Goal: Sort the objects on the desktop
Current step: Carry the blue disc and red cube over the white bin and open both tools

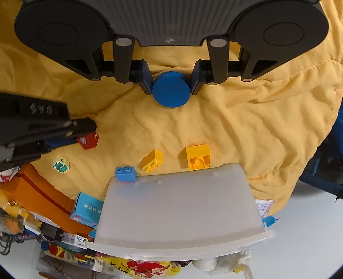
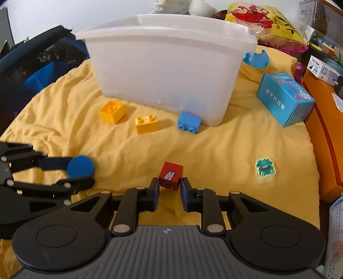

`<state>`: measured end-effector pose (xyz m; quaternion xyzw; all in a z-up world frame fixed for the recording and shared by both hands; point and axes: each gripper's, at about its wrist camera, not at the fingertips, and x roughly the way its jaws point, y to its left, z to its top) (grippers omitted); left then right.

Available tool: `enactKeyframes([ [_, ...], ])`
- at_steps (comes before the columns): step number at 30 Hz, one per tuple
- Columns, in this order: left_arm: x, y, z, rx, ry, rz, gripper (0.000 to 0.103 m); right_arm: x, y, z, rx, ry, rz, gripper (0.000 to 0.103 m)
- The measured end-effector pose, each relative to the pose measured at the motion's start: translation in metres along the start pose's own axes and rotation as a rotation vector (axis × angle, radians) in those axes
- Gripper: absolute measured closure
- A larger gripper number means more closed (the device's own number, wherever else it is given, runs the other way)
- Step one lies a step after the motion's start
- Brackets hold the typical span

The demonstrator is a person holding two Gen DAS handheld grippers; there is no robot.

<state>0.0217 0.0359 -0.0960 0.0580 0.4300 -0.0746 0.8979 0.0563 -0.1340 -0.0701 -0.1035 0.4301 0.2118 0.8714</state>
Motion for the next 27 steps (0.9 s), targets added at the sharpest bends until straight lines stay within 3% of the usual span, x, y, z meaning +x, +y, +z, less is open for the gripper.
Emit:
enactKeyframes([
  [3,-0.007,0.002,0.007,-0.002,-0.004,0.009,0.061,0.000,-0.001,0.000,0.005,0.015,0.006,0.079],
  [6,-0.024,0.004,0.026,0.012,-0.063,0.035,0.061,-0.014,-0.003,0.011,-0.015,-0.034,-0.009,0.079],
  [12,-0.063,0.012,0.083,0.023,-0.215,0.059,0.061,-0.040,-0.012,0.052,-0.017,-0.139,-0.022,0.079],
  [19,-0.086,0.017,0.152,0.081,-0.337,0.097,0.061,-0.061,-0.016,0.109,-0.050,-0.249,-0.020,0.079],
  [23,-0.086,0.023,0.190,0.115,-0.375,0.125,0.061,-0.066,-0.017,0.145,-0.060,-0.298,-0.038,0.079],
  [27,-0.064,0.028,0.215,0.130,-0.354,0.154,0.061,-0.055,-0.020,0.174,-0.047,-0.296,-0.036,0.079],
])
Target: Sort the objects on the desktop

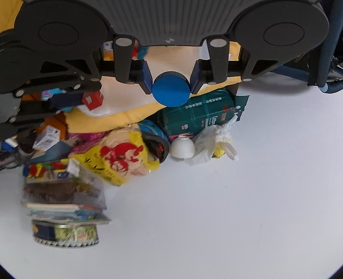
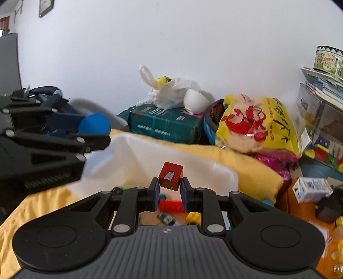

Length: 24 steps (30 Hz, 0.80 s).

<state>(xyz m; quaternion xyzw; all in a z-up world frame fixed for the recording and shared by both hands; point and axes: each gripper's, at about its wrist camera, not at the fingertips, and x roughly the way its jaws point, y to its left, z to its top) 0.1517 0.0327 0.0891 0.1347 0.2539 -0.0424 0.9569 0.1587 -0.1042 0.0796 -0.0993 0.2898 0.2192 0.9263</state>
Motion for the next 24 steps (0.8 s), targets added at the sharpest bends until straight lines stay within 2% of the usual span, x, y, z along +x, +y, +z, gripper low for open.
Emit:
enactKeyframes([
  [5,0.049,0.001,-0.008,-0.014,0.096,-0.002,0.061,0.040,0.000,0.002,-0.007,0.106,-0.034,0.079],
  [10,0.078,0.010,-0.026,-0.095,0.206,-0.049,0.061,0.063,-0.005,-0.015,0.025,0.199,-0.046,0.076],
  [14,0.066,0.014,-0.029,-0.101,0.172,-0.055,0.049,0.055,-0.002,-0.020,0.008,0.183,-0.056,0.071],
  [19,0.052,0.019,-0.019,-0.128,0.149,-0.085,0.048,0.049,-0.002,-0.015,0.019,0.166,-0.050,0.070],
  [22,0.038,0.017,-0.014,-0.109,0.109,-0.080,0.040,0.043,-0.001,-0.014,0.017,0.153,-0.045,0.068],
  [24,0.029,0.017,-0.014,-0.106,0.097,-0.082,0.040,0.039,0.001,-0.013,0.012,0.144,-0.042,0.067],
])
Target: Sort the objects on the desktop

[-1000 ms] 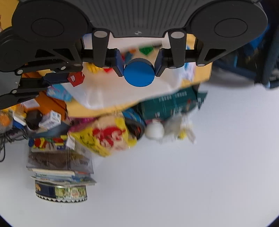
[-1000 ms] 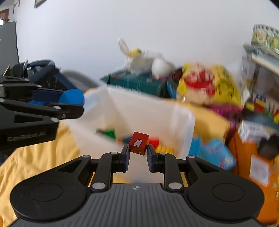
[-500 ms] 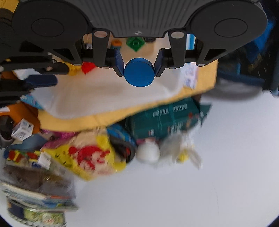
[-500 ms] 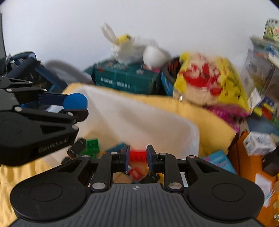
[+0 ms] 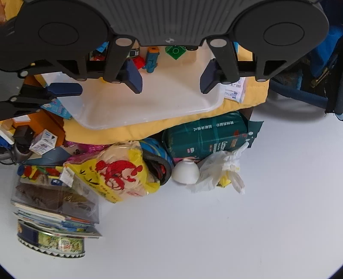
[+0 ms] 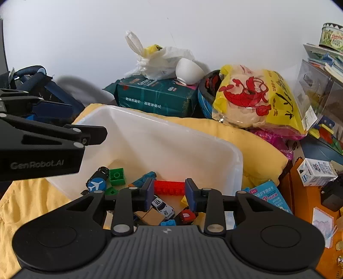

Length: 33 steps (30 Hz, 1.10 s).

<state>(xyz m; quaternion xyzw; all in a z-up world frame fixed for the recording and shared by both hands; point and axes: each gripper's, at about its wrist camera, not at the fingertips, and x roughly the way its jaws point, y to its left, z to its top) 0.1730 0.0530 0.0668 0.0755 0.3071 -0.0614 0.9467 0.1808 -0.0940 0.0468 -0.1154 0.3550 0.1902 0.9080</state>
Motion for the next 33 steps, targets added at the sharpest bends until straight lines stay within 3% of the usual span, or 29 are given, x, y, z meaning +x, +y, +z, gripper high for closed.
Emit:
enactKeyframes([
  [8,-0.036,0.003,-0.032,-0.033,-0.039,0.023,0.032,-0.026,-0.001,-0.011,0.004,-0.042,0.016,0.059],
  [12,-0.035,0.006,-0.061,-0.020,0.013,0.047,0.032,-0.042,-0.004,-0.029,-0.001,-0.075,0.003,0.056],
  [18,-0.023,-0.001,-0.114,-0.051,0.115,0.005,0.032,-0.055,-0.009,-0.075,0.013,-0.069,-0.005,0.057],
  [21,-0.010,-0.021,-0.140,0.016,0.151,-0.024,0.033,-0.053,-0.002,-0.103,0.014,-0.027,0.005,0.058],
  [23,0.001,-0.036,-0.152,0.090,0.173,-0.042,0.038,-0.048,0.005,-0.122,0.011,0.024,0.023,0.058],
  [27,0.020,-0.055,-0.162,0.263,0.156,-0.032,0.041,-0.044,0.013,-0.149,0.036,0.096,0.042,0.058],
  [31,0.038,-0.062,-0.166,0.395,0.168,-0.055,0.058,-0.046,0.007,-0.162,0.073,0.127,0.030,0.058],
  [33,0.045,-0.060,-0.166,0.428,0.167,-0.056,0.060,-0.047,0.004,-0.164,0.084,0.132,0.019,0.058],
])
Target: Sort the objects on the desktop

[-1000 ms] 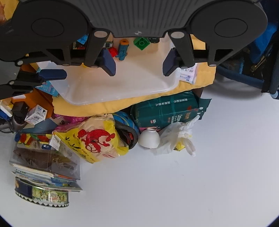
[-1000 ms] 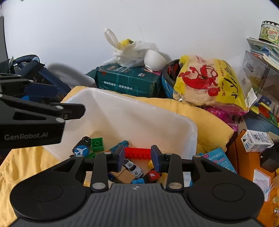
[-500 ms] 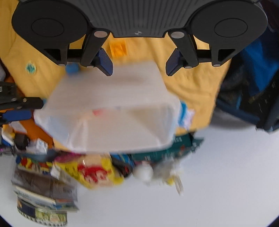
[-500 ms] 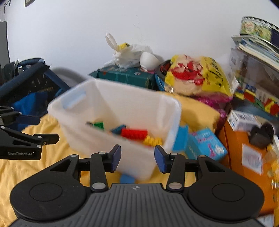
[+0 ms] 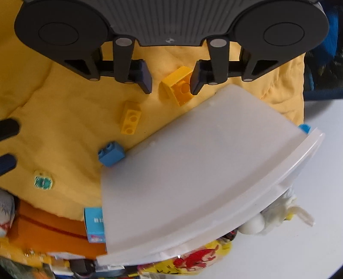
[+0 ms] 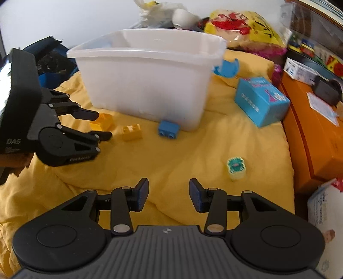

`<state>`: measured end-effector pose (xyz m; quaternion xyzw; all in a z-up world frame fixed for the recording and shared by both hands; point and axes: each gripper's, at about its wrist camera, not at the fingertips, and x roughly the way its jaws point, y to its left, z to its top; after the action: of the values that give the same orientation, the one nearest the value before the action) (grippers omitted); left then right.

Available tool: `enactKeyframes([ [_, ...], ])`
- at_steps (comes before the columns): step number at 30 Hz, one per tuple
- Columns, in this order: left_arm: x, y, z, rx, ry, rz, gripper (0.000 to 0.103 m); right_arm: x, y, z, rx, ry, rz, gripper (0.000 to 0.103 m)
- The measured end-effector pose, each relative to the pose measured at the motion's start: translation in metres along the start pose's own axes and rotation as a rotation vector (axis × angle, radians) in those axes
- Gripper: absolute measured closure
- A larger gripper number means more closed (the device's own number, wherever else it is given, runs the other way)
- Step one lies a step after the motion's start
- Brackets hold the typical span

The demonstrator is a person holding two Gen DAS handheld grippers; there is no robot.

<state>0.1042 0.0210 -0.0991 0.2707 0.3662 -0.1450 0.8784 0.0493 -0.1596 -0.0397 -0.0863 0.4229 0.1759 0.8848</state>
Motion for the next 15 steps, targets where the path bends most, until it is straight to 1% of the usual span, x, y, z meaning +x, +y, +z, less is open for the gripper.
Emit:
enactKeyframes([
  [1,0.003,0.002,0.000,0.010,0.005,-0.007,0.063,-0.001,-0.001,-0.002,0.004,0.001,-0.006,0.058],
  [3,0.010,0.010,0.000,-0.007,0.020,-0.006,0.064,0.000,-0.004,-0.003,0.011,0.002,-0.017,0.058],
  [5,0.014,0.024,-0.002,-0.077,0.033,-0.035,0.067,0.001,-0.009,-0.004,0.025,0.004,-0.031,0.058],
  [6,0.015,0.032,-0.004,-0.123,0.043,-0.053,0.073,0.001,-0.011,-0.004,0.032,0.004,-0.034,0.058],
  [7,0.014,0.037,-0.006,-0.163,0.052,-0.062,0.077,0.001,-0.012,-0.006,0.038,0.001,-0.036,0.058],
  [8,0.011,0.042,-0.009,-0.212,0.052,-0.083,0.077,0.002,-0.012,-0.006,0.039,0.001,-0.040,0.058],
  [11,-0.010,0.049,-0.020,-0.385,0.044,-0.194,0.078,0.005,-0.017,-0.005,0.042,-0.009,-0.053,0.058],
  [13,-0.026,0.044,-0.031,-0.496,0.061,-0.285,0.078,0.007,-0.021,-0.004,0.042,-0.020,-0.073,0.058],
  [15,-0.039,0.033,-0.045,-0.598,0.078,-0.377,0.078,0.011,-0.026,-0.002,0.036,-0.036,-0.112,0.058],
])
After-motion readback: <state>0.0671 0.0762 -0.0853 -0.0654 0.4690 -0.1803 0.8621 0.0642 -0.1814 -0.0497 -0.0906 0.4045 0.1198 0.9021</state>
